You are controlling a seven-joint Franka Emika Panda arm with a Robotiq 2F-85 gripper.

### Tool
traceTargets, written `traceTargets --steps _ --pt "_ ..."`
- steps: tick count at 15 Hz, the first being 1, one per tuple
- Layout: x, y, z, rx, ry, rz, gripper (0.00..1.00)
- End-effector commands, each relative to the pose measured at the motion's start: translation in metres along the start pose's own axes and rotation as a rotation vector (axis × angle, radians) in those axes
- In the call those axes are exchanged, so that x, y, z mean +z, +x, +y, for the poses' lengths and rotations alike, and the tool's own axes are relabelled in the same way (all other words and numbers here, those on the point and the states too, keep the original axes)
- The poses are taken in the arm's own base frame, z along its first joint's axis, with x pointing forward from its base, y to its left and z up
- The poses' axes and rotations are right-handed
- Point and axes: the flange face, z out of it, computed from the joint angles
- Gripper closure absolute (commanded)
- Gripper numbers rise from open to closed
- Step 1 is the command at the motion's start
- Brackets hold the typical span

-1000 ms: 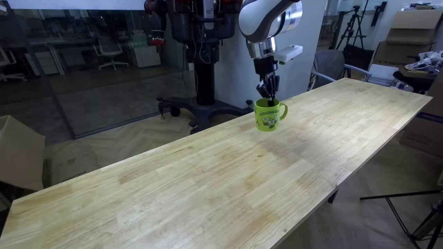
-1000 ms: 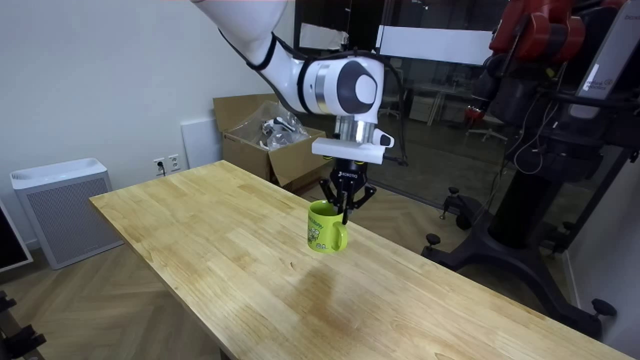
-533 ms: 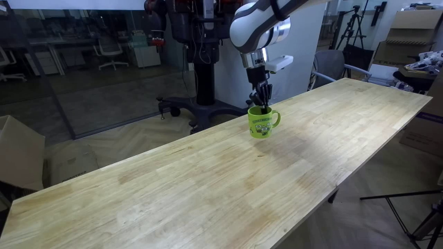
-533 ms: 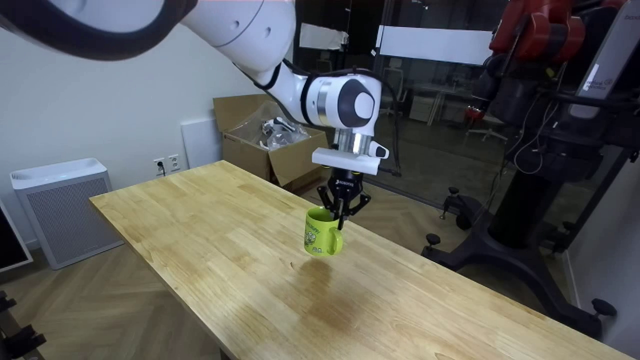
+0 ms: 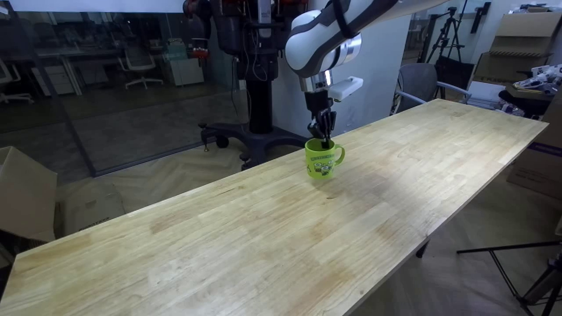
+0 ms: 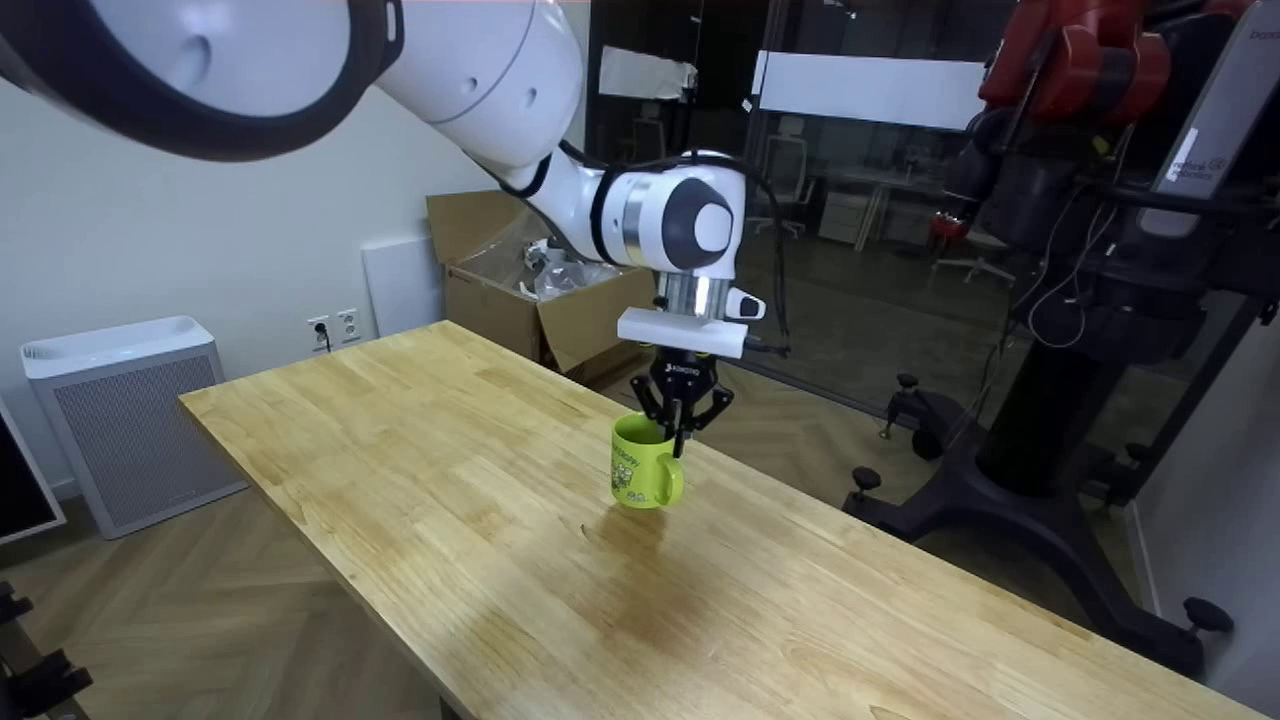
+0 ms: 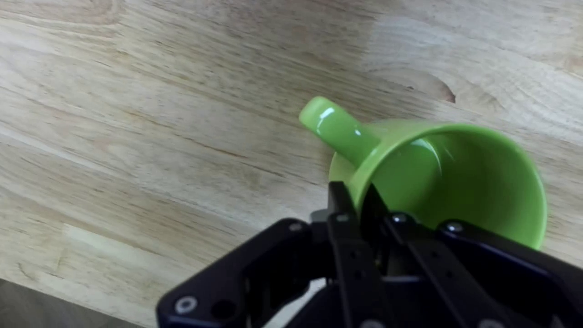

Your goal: Move the mug forward

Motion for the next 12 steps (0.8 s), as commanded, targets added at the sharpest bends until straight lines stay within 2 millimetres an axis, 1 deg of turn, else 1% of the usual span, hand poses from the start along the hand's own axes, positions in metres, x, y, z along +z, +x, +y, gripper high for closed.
traceTargets --steps 1,5,12 --pt "-0.004 0.006 -0.006 0.027 0.009 0.009 0.97" --pt "0.006 0.005 -0.013 0.017 0.035 -0.005 0.97" --pt "0.014 0.008 -0.017 0.009 0.033 -0.005 0.97"
